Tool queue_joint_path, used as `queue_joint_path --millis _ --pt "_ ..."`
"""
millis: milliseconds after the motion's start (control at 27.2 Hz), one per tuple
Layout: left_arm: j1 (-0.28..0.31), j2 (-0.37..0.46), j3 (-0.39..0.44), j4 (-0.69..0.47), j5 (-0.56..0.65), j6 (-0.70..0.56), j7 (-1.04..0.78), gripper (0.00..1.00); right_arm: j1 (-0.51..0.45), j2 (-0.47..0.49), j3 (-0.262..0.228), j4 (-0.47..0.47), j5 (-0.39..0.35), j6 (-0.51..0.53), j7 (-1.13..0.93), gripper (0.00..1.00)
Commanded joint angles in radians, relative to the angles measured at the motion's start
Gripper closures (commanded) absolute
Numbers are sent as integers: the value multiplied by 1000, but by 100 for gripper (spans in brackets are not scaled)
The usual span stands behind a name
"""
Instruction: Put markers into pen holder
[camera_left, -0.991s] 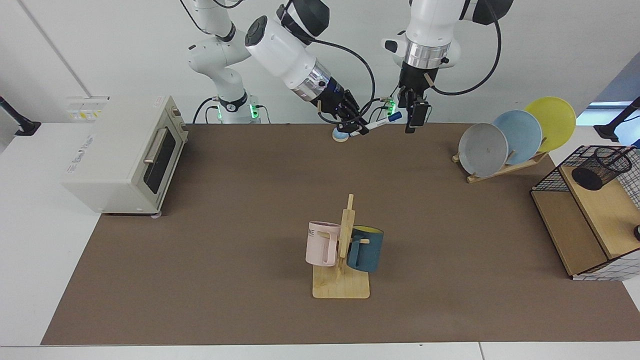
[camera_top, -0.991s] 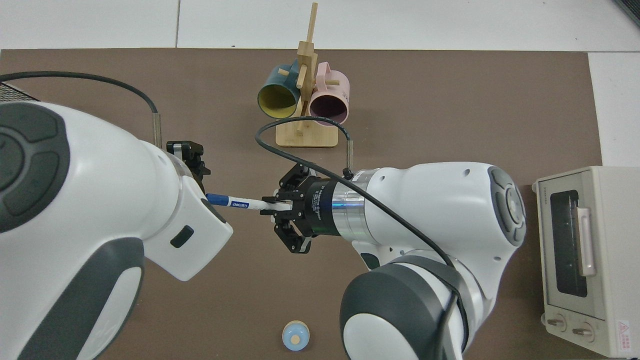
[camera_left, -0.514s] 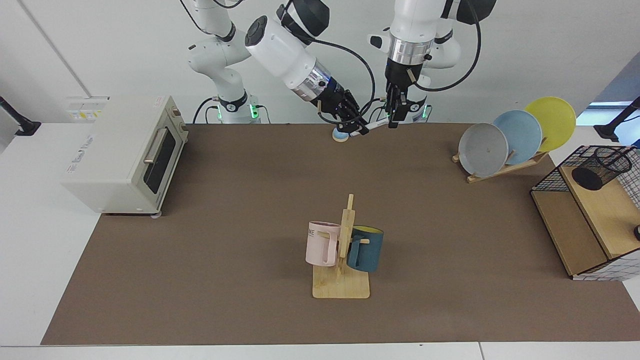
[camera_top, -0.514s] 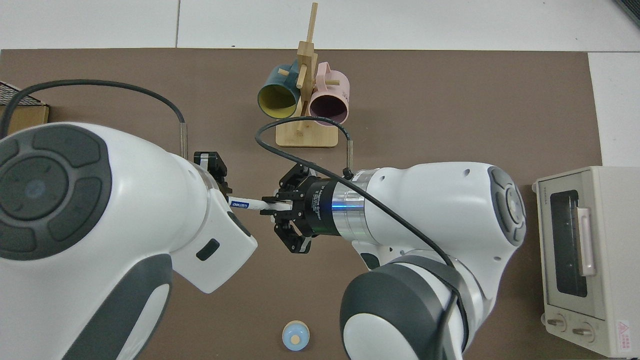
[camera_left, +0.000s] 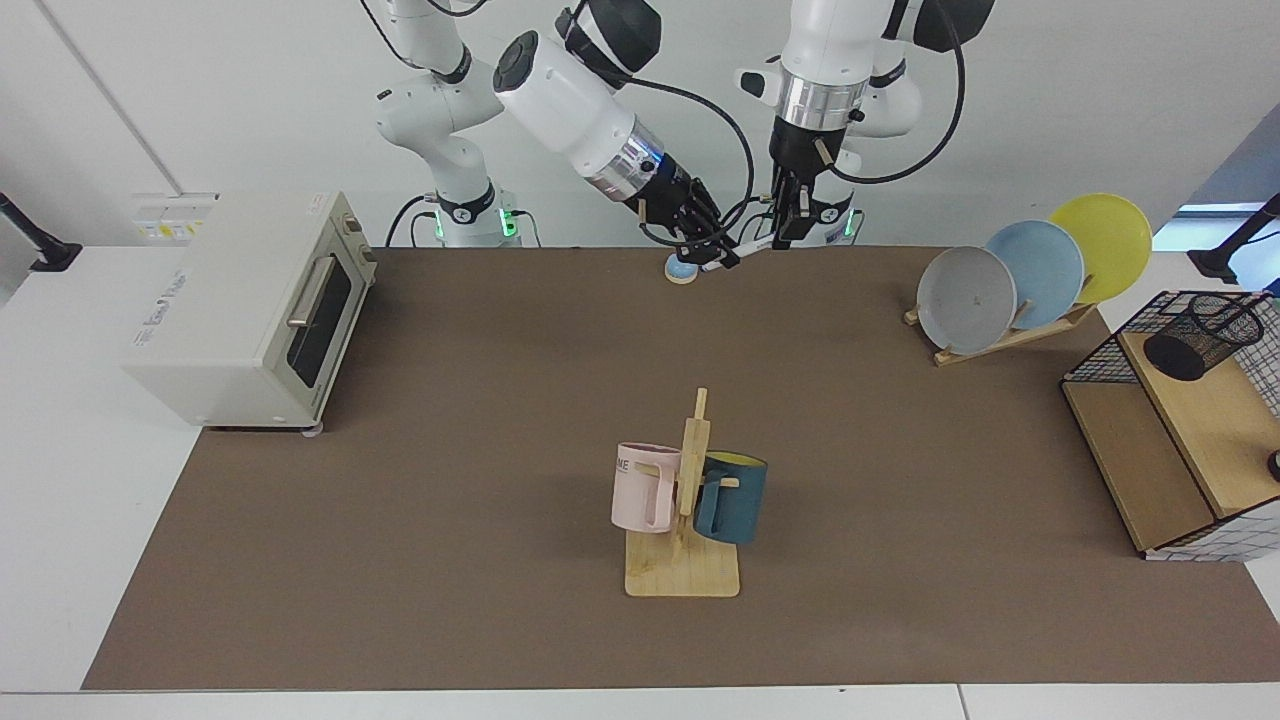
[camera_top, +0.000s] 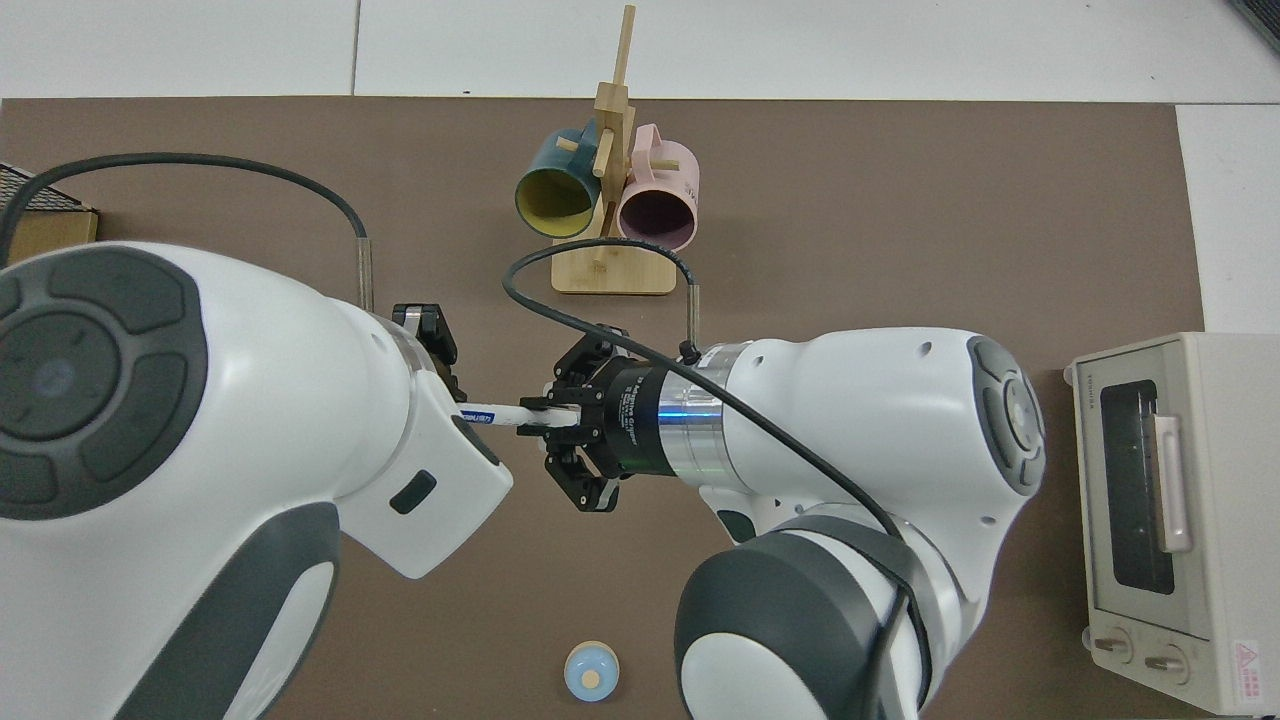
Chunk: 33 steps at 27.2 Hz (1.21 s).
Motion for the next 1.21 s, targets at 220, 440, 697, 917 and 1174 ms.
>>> queue_joint_path --millis 220,440,697,917,1174 --pt "24 -29 45 -46 -20 -17 -11 100 -15 -24 -12 -3 -52 -51 -88 0" --pt "110 -43 81 -81 -5 -30 21 100 -62 -56 -15 -5 -169 -172 -205 0" --pt "267 -45 84 -116 70 -5 62 100 -156 -94 -15 -5 -301 -367 -481 0" --pt "400 -13 84 -115 182 30 64 100 -265 -113 -15 -6 -396 -502 -781 0" --pt "485 29 87 -86 314 47 104 100 -349 -121 -12 -8 -563 -554 -1104 0"
